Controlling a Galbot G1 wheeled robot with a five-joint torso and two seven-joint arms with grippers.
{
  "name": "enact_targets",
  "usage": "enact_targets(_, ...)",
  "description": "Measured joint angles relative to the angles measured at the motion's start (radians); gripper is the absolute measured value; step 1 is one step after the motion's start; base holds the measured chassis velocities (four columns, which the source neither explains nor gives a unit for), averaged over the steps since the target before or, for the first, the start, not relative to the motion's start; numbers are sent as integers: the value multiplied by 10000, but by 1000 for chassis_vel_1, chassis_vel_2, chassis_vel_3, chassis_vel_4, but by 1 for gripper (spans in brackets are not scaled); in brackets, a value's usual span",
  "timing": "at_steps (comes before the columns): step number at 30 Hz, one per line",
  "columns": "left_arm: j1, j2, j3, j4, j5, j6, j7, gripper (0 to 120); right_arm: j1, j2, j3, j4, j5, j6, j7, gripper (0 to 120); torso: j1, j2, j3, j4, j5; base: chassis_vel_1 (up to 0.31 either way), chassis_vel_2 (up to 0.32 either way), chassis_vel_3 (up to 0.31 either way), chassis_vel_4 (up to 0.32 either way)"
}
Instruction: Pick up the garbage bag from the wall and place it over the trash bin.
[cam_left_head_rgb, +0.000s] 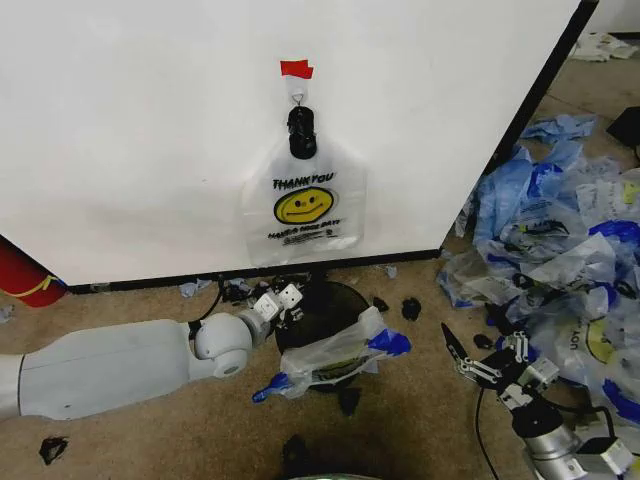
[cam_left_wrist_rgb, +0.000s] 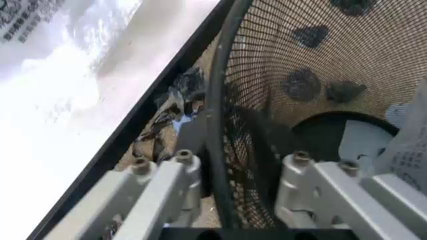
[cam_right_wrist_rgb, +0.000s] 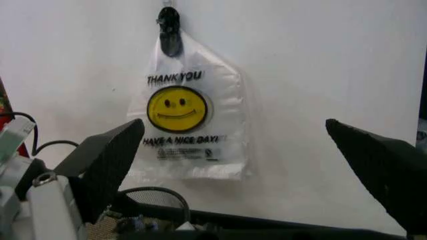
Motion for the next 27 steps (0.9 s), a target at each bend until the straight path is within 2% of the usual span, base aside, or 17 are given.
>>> enact_targets(3,-59,-2,87,-71,-50,19,-65,10,65,-20,-66,-1,-6,0,46,100,0,1,-1,3,2,0,0,0,0)
enact_targets(7,-24,-36,35,-135,-200,49,-237,8,107,-44,-95,-21,-4,-2,58,100,0,1,-1,-1,-2,0,0,0,0)
enact_targets(12,283,-41,-481,-558,-1208,297,-1225,7,187,-60,-125,-144,10,-4,58,100,0,0,1,-3,-6,0,0,0,0)
enact_targets(18,1092,110,-2124,-1435,-2563,453,-2523,1,439,-95,-257,-301,71,-10,58,100,1,0,1,3,2,0,0,0,0)
enact_targets(19,1092,110,-2124,-1435,-2563,453,-2523,1,439,-95,-257,-301,71,-10,58,100,1,0,1,3,2,0,0,0,0)
enact_targets(22,1736,156,-3179,-2063,-3801,705,-3587,1,572,-134,-308,-332,100,-45,75,100,0,0,1,2,0,0,0,0,0)
enact_targets(27,2735,414,-4473,-2728,-4553,906,-4139,1,697,-199,-334,-394,161,-70,89,100,1,0,1,-1,-2,0,0,0,0)
